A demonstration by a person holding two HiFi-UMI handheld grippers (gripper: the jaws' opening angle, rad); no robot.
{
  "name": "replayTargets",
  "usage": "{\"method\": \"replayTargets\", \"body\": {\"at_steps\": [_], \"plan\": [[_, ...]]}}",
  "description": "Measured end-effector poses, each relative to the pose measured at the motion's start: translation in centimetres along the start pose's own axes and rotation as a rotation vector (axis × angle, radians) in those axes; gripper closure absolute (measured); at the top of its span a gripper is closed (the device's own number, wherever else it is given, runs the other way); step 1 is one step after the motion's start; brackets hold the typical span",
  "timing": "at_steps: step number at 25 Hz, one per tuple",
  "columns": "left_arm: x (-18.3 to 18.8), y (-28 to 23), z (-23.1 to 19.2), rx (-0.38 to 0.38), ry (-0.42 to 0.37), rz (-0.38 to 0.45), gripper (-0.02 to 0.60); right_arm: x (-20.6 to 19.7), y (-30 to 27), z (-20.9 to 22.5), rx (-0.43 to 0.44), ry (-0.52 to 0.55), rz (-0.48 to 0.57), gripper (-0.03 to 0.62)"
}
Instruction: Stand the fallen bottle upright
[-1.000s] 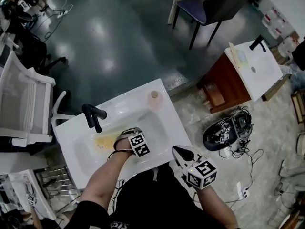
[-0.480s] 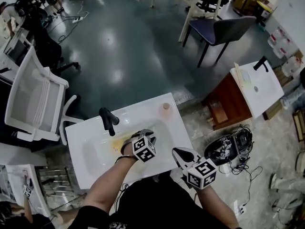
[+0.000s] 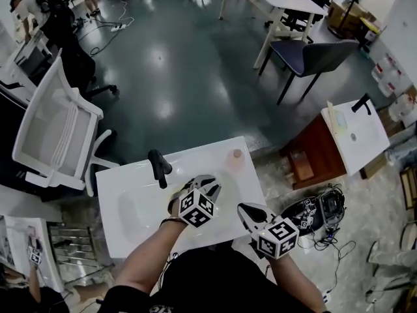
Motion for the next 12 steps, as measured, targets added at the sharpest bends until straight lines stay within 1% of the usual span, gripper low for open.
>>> {"method": "replayTargets", "body": {"at_steps": [3, 6, 9, 12], "plan": [[0.0, 2.1, -0.4, 0.036, 0.045, 0.069, 0.497, 0.6, -0.4, -0.2, 0.006, 0.013, 0.001, 0.580], [-0.8, 4.2, -0.8, 0.066, 0.079, 0.130, 0.496, 1.2, -1.2, -0.6, 0.012, 0.029, 0.001, 0.580], [-2.0, 5.9, -1.1, 0.095, 0.116, 0.172, 0.495, 1.8, -2.1, -1.2, 0.024, 0.046, -0.003, 0.580], [-3.3, 7.7, -1.4, 0.142, 0.172, 0.214, 0.495, 2.4, -3.0, -2.1, 0.044, 0.066, -0.008, 0.580]]}}
Point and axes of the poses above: the fingertips, and each gripper's own axes: y backward along the fingers, z to its right, x out of its top, the point moved 7 cm from there along y, backward along the fingers, and after that the axes turned 13 degrees about -x, right-handed, at the moved point
